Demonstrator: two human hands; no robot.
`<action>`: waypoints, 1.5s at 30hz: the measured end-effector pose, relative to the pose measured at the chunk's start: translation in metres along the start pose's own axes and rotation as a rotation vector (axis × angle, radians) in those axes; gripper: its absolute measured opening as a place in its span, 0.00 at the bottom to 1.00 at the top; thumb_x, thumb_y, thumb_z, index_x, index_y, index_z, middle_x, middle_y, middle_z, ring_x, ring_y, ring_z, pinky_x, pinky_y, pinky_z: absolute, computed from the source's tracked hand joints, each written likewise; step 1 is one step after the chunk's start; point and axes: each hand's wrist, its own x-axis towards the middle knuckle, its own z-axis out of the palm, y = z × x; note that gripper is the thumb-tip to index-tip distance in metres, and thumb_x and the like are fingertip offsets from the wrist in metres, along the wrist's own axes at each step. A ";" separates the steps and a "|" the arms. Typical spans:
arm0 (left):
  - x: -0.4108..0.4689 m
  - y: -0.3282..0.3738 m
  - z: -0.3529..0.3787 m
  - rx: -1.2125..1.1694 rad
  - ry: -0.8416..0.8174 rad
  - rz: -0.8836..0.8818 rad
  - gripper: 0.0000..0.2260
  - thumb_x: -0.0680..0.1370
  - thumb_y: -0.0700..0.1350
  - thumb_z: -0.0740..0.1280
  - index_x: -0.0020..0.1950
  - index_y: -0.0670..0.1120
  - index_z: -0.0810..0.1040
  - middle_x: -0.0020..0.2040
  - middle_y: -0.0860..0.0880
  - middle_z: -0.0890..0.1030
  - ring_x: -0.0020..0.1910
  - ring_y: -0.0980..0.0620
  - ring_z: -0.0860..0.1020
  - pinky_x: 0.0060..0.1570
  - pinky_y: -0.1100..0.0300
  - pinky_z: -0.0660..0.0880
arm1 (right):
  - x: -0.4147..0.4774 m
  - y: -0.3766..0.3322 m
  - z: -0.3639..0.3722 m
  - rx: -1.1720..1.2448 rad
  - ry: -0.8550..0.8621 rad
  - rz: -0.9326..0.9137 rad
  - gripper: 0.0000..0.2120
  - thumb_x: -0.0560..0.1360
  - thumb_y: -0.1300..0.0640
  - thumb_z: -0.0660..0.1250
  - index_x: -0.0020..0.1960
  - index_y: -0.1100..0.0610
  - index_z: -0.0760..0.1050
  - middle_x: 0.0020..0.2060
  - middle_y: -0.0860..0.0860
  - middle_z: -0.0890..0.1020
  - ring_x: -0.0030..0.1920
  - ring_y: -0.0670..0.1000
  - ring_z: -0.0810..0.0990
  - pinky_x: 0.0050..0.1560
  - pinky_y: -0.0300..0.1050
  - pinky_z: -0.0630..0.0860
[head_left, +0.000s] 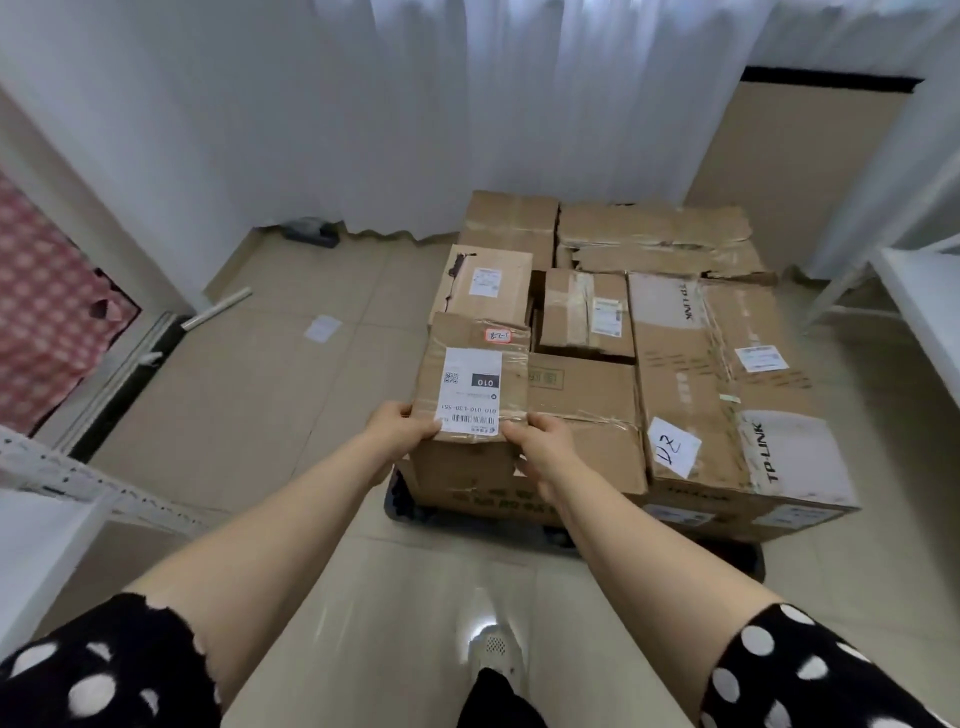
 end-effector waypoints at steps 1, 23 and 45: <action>0.015 -0.001 -0.005 -0.011 -0.004 -0.013 0.16 0.76 0.39 0.69 0.64 0.42 0.77 0.60 0.46 0.80 0.57 0.48 0.78 0.56 0.58 0.74 | 0.013 -0.002 0.009 -0.006 0.002 0.016 0.21 0.75 0.62 0.69 0.66 0.60 0.70 0.53 0.55 0.80 0.48 0.50 0.78 0.43 0.43 0.74; 0.238 -0.069 -0.064 0.193 -0.249 -0.085 0.16 0.79 0.42 0.65 0.66 0.47 0.74 0.61 0.49 0.78 0.58 0.48 0.76 0.60 0.55 0.73 | 0.194 0.071 0.130 -0.057 0.240 0.177 0.10 0.77 0.66 0.64 0.46 0.51 0.77 0.49 0.54 0.83 0.55 0.56 0.80 0.61 0.52 0.76; 0.216 -0.035 -0.063 0.531 -0.203 -0.015 0.28 0.75 0.44 0.65 0.74 0.47 0.61 0.66 0.47 0.75 0.62 0.44 0.74 0.59 0.53 0.73 | 0.157 0.047 0.130 -0.394 0.231 0.170 0.25 0.77 0.54 0.63 0.72 0.54 0.62 0.65 0.53 0.75 0.65 0.56 0.72 0.61 0.48 0.68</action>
